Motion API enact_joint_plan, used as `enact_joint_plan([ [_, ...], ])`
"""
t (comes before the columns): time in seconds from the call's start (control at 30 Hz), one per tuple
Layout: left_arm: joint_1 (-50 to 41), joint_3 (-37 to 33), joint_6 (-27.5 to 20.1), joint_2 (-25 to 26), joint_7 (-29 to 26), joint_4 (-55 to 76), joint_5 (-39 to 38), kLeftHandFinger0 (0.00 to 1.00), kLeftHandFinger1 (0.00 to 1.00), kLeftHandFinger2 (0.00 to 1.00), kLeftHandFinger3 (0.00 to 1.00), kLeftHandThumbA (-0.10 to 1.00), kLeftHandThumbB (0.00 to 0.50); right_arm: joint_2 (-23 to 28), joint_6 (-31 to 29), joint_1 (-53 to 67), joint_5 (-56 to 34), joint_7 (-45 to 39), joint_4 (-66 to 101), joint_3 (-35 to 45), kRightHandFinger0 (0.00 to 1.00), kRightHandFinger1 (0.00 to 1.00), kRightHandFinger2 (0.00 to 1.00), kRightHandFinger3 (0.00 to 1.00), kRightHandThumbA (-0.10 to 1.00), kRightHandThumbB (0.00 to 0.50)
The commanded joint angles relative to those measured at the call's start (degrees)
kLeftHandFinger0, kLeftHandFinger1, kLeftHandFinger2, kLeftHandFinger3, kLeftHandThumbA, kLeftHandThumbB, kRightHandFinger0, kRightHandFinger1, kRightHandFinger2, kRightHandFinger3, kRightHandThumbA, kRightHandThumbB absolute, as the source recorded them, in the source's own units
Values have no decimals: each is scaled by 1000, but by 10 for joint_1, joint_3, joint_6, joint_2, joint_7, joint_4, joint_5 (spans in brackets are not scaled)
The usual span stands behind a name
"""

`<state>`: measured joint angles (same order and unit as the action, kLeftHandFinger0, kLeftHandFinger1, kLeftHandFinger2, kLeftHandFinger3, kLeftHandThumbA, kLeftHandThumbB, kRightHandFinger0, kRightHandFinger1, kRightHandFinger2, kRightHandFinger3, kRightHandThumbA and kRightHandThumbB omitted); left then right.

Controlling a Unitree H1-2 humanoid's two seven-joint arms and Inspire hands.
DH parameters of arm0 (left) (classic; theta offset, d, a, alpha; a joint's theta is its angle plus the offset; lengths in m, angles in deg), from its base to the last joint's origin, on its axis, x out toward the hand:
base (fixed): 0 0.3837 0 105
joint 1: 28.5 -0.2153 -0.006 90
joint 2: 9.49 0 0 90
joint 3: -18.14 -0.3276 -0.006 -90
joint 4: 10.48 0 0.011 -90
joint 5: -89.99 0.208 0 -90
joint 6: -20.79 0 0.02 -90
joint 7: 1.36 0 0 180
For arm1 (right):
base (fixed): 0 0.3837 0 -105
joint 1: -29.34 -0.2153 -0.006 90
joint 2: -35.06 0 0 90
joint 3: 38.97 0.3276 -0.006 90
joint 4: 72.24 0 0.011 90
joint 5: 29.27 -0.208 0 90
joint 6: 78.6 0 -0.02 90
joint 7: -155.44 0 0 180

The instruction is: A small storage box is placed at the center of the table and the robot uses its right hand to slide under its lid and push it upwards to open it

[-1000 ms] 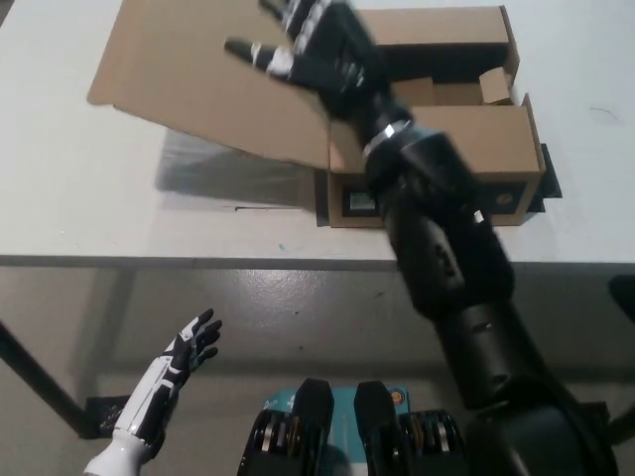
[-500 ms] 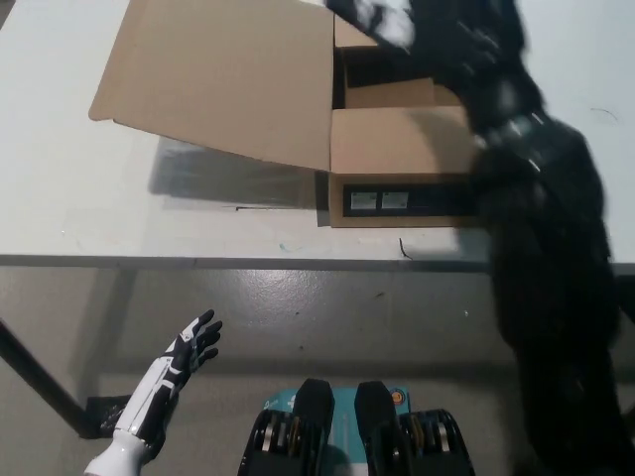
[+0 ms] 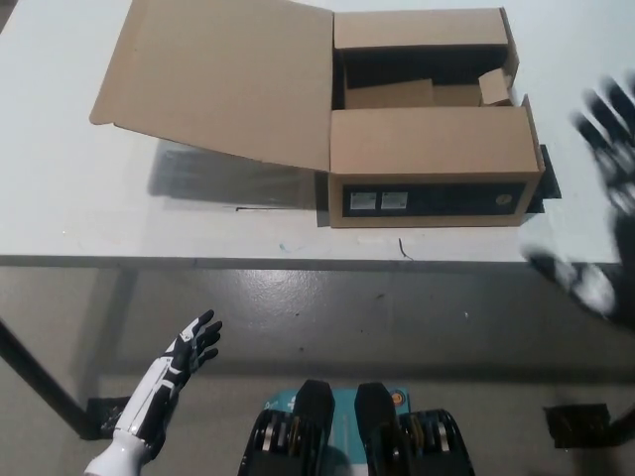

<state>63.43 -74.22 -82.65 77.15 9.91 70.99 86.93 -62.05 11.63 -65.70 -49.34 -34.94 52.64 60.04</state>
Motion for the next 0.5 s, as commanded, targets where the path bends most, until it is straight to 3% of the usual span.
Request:
enact_joint_plan([
  [0.0, 9, 4, -16, 6, 10, 8, -11, 1000, 1000, 1000, 1000, 1000, 321, 18, -94, 54, -9, -18, 23, 21, 1000, 1000, 1000, 1000, 1000, 350],
  [0.13, 8, 3, -20, 6, 10, 8, -8, 1000, 1000, 1000, 1000, 1000, 291, 13, -124, 71, 28, -16, -58, 10, 1000, 1000, 1000, 1000, 1000, 325],
  [0.33, 4, 5, -25, 2, 12, 7, -14, 1000, 1000, 1000, 1000, 1000, 291, 9, -160, 78, 65, -11, -185, -8, 1000, 1000, 1000, 1000, 1000, 300],
  [0.47, -2, 4, -26, 1, 9, 11, -8, 1000, 1000, 1000, 1000, 1000, 314, 10, -187, 66, 75, -14, -288, -20, 1000, 1000, 1000, 1000, 1000, 233],
])
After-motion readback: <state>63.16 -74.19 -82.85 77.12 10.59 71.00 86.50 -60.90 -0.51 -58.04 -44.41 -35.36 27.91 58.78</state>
